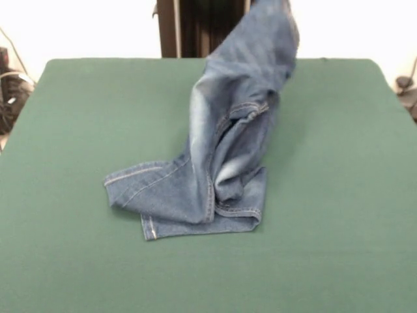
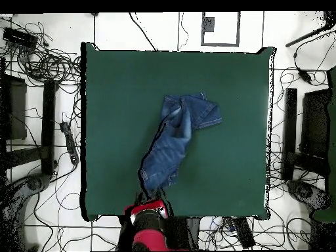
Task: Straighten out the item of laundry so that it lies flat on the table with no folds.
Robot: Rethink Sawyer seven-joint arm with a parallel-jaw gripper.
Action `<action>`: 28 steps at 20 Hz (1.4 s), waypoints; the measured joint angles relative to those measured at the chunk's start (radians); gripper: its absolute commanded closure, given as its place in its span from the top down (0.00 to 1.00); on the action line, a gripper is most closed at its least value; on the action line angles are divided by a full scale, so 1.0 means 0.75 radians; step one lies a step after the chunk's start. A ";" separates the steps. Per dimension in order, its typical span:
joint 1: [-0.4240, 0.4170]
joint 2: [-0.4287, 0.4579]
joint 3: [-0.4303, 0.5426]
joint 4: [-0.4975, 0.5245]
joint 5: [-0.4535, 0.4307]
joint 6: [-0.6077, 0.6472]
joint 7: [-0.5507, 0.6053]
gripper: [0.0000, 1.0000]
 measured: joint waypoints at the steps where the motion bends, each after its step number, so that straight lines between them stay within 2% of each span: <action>1: 0.000 -0.001 -0.006 0.000 -0.022 -0.007 0.000 1.00; 6: -0.016 -0.018 -0.044 0.001 -0.105 -0.011 0.000 1.00; 14: -0.137 -0.079 -0.040 -0.008 -0.230 -0.030 0.000 1.00; 17: -0.253 -0.065 0.021 -0.008 -0.286 -0.079 0.000 1.00; 20: -0.332 -0.044 0.063 -0.014 -0.272 -0.060 0.000 1.00; 22: -0.358 -0.012 0.054 -0.048 -0.259 0.025 0.000 1.00; 28: -0.322 0.075 -0.046 -0.173 -0.266 0.247 0.000 1.00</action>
